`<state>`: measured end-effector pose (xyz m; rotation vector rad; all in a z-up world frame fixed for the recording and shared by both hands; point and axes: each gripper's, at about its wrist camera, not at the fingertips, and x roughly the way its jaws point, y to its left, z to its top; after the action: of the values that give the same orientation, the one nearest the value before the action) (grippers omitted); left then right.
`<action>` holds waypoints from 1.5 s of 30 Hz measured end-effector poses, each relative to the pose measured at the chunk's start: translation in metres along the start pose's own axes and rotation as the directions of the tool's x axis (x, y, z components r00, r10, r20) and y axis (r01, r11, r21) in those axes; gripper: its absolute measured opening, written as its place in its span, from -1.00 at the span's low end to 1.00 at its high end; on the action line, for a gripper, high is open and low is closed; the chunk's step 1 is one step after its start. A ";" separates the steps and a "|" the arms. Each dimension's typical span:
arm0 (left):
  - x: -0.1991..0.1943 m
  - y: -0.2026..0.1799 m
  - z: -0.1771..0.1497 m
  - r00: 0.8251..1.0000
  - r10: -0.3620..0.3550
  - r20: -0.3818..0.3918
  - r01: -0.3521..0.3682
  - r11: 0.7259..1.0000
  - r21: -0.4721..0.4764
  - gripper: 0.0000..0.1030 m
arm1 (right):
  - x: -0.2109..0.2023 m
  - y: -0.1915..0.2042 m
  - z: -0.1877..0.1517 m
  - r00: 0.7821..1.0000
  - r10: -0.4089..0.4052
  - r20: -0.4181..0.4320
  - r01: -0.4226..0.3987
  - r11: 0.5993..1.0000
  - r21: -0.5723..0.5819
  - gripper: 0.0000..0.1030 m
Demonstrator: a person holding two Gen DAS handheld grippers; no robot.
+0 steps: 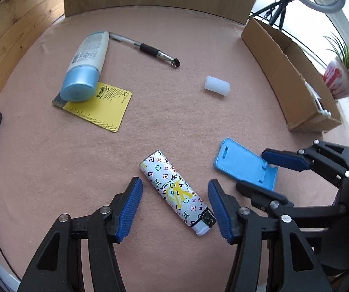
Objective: Organize objects
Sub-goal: 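Grasp the blue phone stand with the right gripper while the left grasps the patterned lighter, then carry the phone stand into the box with the right gripper while the left drops the lighter there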
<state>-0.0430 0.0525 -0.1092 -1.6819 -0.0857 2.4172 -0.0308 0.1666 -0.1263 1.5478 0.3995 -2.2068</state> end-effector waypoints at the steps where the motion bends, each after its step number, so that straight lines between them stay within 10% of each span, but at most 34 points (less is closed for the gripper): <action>1: 0.000 -0.001 0.000 1.000 0.008 0.003 -0.008 1.000 0.007 -0.01 | 0.000 0.000 -0.001 1.000 -0.002 0.002 0.002 1.000 0.013 -0.20; 16: -0.004 0.003 -0.013 0.997 0.078 0.016 -0.079 0.986 0.148 -0.19 | -0.013 -0.038 -0.019 1.000 0.003 0.014 -0.007 0.960 0.279 -0.33; 23: -0.012 0.033 -0.013 0.999 -0.035 -0.004 0.035 0.999 -0.012 -0.40 | -0.013 -0.034 -0.022 1.000 0.004 0.021 -0.010 0.957 0.291 -0.33; 30: -0.010 0.025 -0.013 1.000 0.028 -0.008 -0.028 0.999 0.025 -0.22 | -0.009 -0.018 -0.018 0.997 -0.073 0.014 0.069 0.975 0.209 -0.33; 34: -0.008 0.026 -0.010 1.000 0.008 0.009 -0.008 1.000 -0.020 -0.52 | -0.011 -0.018 -0.019 0.998 -0.046 0.031 0.038 0.975 0.219 -0.36; 45: -0.018 0.029 -0.003 0.997 -0.069 0.030 0.072 0.994 -0.084 -0.52 | -0.040 -0.034 -0.017 0.991 0.025 0.133 -0.064 0.953 0.297 -0.36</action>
<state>-0.0379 0.0206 -0.0978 -1.6522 -0.2511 2.4162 -0.0209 0.2107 -0.0944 1.5314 -0.0135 -2.4006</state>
